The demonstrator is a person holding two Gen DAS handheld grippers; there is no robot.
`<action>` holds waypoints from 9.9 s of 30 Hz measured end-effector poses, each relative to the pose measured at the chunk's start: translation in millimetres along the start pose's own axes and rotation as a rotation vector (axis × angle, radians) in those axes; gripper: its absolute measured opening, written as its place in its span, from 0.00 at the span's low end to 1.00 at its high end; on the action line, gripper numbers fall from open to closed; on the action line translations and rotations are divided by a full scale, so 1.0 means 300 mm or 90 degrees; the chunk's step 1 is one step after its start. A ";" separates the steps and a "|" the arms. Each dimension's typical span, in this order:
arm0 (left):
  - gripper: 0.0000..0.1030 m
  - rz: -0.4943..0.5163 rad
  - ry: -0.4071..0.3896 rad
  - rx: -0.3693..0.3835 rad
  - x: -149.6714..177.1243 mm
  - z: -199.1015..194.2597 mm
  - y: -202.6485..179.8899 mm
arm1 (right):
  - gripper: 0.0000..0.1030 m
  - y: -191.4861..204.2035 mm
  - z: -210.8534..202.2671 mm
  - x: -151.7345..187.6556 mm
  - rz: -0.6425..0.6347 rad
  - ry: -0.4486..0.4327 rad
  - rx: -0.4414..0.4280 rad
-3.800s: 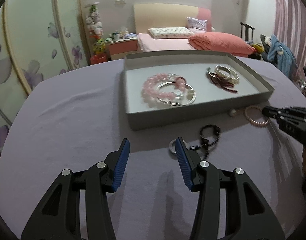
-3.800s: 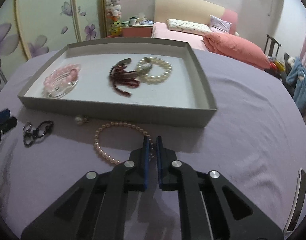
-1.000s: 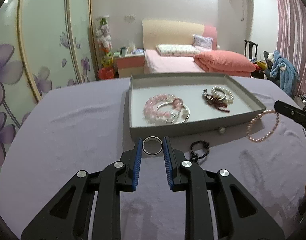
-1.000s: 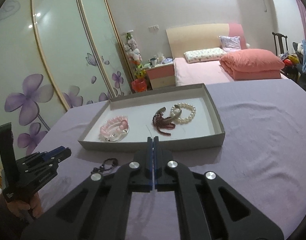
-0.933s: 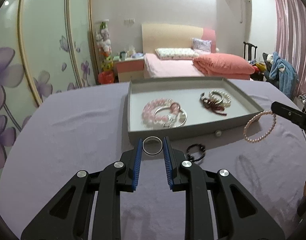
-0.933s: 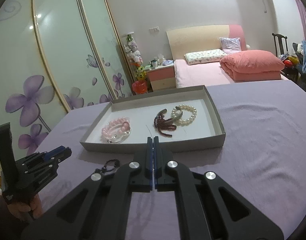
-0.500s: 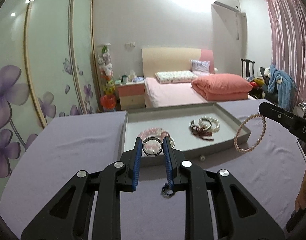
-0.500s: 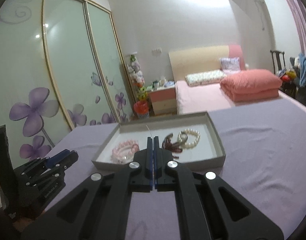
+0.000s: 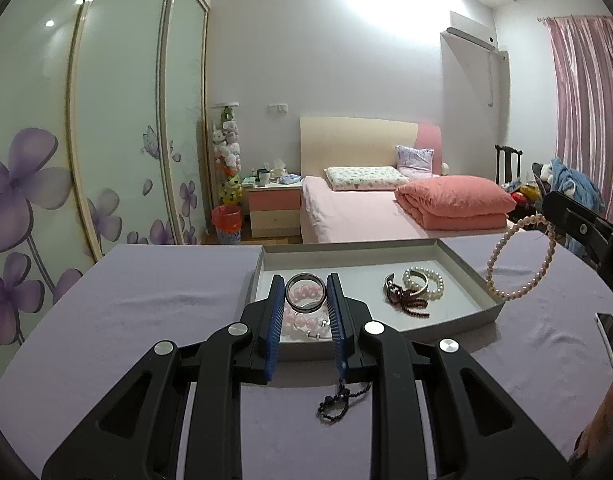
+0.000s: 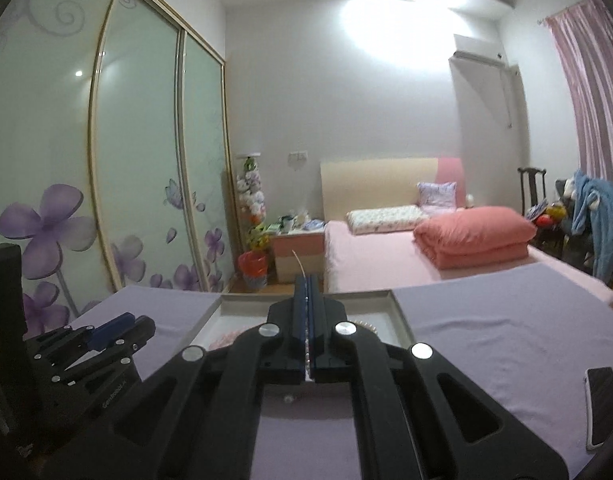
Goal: Organize jewelry
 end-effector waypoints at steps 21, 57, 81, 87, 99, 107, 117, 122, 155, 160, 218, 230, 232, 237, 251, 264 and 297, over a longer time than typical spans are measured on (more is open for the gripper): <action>0.22 0.005 -0.013 0.000 -0.028 0.050 -0.006 | 0.02 0.006 0.071 -0.037 -0.016 -0.033 0.016; 0.44 -0.087 0.130 0.039 0.075 0.382 0.100 | 0.40 -0.192 0.472 0.275 0.151 0.210 0.002; 0.52 -0.032 0.218 0.026 0.261 0.141 0.268 | 0.31 0.074 0.310 0.607 -0.004 0.456 -0.067; 0.53 -0.025 0.219 0.033 0.270 0.150 0.245 | 0.27 0.098 0.334 0.616 -0.048 0.451 -0.022; 0.55 0.037 0.236 0.116 0.293 0.109 0.093 | 0.16 0.011 0.269 0.607 -0.065 0.448 -0.009; 0.55 0.099 0.270 0.173 0.342 0.122 -0.073 | 0.16 -0.106 0.227 0.597 -0.026 0.446 0.015; 0.28 0.131 0.312 0.146 0.386 0.161 -0.079 | 0.16 -0.087 0.217 0.596 -0.027 0.448 -0.008; 0.20 0.126 0.316 0.090 0.383 0.161 0.008 | 0.16 -0.054 0.200 0.597 -0.038 0.449 -0.032; 0.26 0.065 0.324 0.072 0.391 0.163 0.090 | 0.16 -0.051 0.197 0.599 -0.025 0.451 -0.037; 0.26 0.065 0.324 0.072 0.391 0.163 0.090 | 0.16 -0.054 0.196 0.598 -0.024 0.451 -0.038; 0.04 -0.013 0.007 0.053 -0.011 -0.067 -0.001 | 0.16 -0.017 -0.008 0.071 -0.026 0.024 0.008; 0.04 -0.014 0.004 0.047 -0.005 -0.070 -0.002 | 0.16 -0.024 -0.006 0.086 -0.034 0.020 0.022; 0.04 -0.013 0.005 0.049 -0.004 -0.070 -0.003 | 0.16 -0.023 -0.006 0.086 -0.033 0.020 0.022; 0.04 -0.014 0.008 0.050 0.000 -0.065 -0.006 | 0.16 -0.020 -0.006 0.090 -0.034 0.021 0.024; 0.04 -0.038 0.035 0.099 -0.056 0.109 -0.027 | 0.16 -0.072 0.172 0.077 0.008 0.046 0.000; 0.04 -0.073 0.097 0.128 0.004 0.330 -0.061 | 0.16 -0.122 0.457 0.207 0.083 0.155 -0.016; 0.96 -0.072 0.052 0.002 -0.005 0.014 0.204 | 0.96 -0.084 0.121 0.162 0.054 0.174 0.004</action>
Point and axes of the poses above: each gripper's, at about its wrist camera, not at the fingertips, and z roughly the way its jaws point, y to its left, x to its underside, the point moved 7 cm from there along z, roughly the way its jaws point, and after that the axes turned 14 degrees about -y, right-handed, at the moved point
